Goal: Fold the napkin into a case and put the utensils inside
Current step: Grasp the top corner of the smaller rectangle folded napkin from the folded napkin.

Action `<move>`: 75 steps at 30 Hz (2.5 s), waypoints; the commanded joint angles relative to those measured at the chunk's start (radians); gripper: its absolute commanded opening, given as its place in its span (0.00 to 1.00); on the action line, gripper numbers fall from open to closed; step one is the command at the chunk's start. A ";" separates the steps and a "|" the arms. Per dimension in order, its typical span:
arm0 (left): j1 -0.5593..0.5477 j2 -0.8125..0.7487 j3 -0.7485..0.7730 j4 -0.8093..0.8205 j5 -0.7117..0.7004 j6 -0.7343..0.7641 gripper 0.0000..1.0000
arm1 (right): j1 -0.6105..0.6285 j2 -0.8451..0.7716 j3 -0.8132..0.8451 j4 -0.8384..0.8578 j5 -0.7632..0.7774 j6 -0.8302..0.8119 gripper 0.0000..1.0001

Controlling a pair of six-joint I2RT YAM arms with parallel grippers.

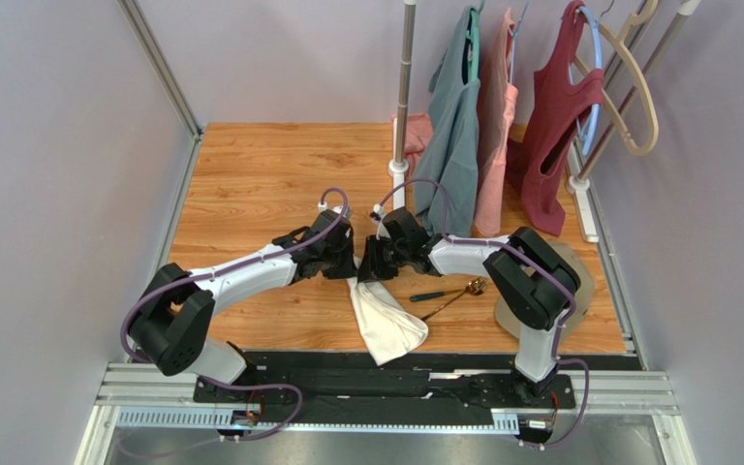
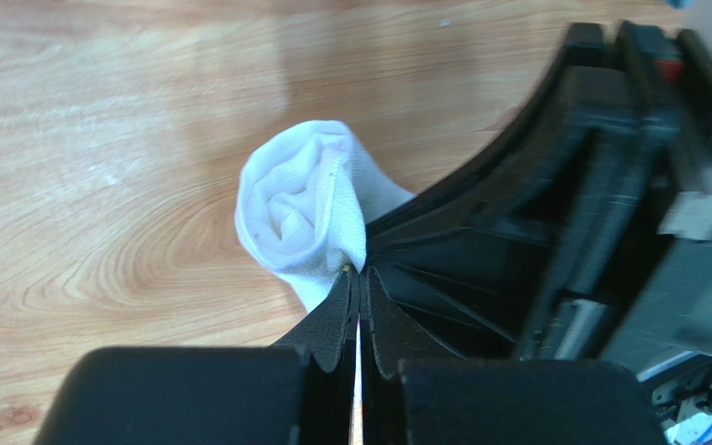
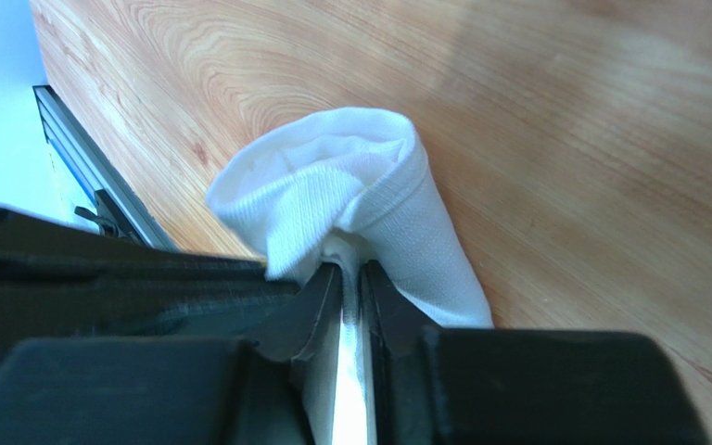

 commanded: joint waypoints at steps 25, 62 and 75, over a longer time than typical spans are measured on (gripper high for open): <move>0.060 -0.169 -0.052 -0.115 0.013 -0.047 0.59 | -0.041 0.051 -0.126 0.364 -0.249 0.147 0.43; 0.074 0.130 0.138 -0.244 0.018 0.088 0.20 | -0.043 0.102 -0.109 0.327 -0.197 0.165 0.05; 0.052 0.075 0.125 -0.235 0.091 0.055 0.00 | -0.026 0.115 -0.115 0.416 -0.148 0.298 0.00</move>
